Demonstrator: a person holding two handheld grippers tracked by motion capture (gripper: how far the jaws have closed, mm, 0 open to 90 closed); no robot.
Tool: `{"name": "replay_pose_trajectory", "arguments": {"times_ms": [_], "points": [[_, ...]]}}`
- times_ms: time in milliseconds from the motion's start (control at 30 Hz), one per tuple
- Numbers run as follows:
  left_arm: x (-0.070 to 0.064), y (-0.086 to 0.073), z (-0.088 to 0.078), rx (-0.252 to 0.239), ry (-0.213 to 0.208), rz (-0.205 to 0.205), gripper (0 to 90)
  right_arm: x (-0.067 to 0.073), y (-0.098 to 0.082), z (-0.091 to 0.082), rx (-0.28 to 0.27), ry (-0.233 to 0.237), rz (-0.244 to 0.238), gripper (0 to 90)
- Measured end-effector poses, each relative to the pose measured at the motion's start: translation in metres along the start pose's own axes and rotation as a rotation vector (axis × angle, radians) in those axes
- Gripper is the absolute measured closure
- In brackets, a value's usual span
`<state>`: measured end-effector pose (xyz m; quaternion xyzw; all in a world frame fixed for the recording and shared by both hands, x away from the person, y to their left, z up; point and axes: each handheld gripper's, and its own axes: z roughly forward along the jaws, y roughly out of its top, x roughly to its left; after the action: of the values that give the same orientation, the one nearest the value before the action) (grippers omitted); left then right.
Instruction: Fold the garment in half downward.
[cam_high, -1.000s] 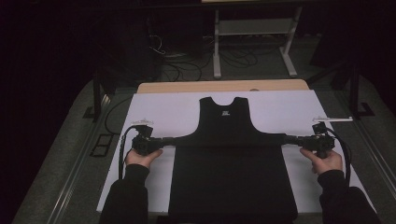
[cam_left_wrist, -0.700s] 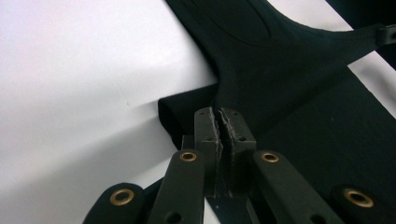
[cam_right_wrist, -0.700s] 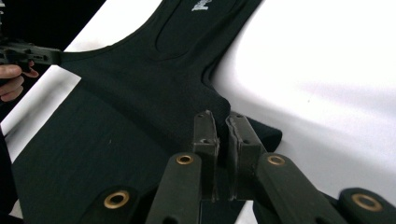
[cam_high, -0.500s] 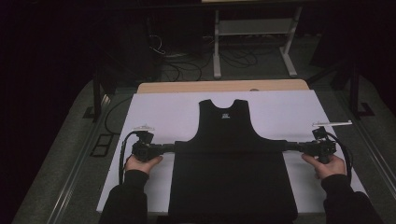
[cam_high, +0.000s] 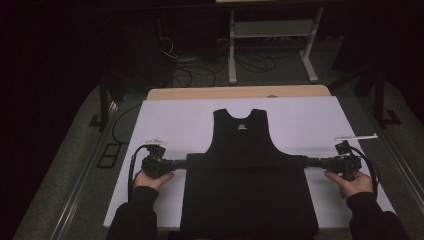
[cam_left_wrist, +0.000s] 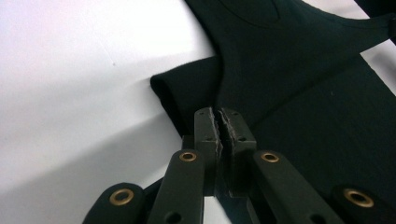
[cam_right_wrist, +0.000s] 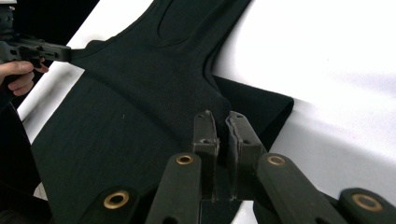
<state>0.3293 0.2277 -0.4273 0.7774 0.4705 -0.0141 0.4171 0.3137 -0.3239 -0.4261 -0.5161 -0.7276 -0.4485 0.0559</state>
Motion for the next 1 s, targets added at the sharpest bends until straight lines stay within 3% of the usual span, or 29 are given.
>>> {"name": "replay_pose_trajectory", "arguments": {"times_ms": [1000], "points": [[-0.005,-0.010,-0.006,0.035,-0.016,0.001,84.4,0.007,-0.013,-0.002,0.051,0.001,0.001,81.9]]}}
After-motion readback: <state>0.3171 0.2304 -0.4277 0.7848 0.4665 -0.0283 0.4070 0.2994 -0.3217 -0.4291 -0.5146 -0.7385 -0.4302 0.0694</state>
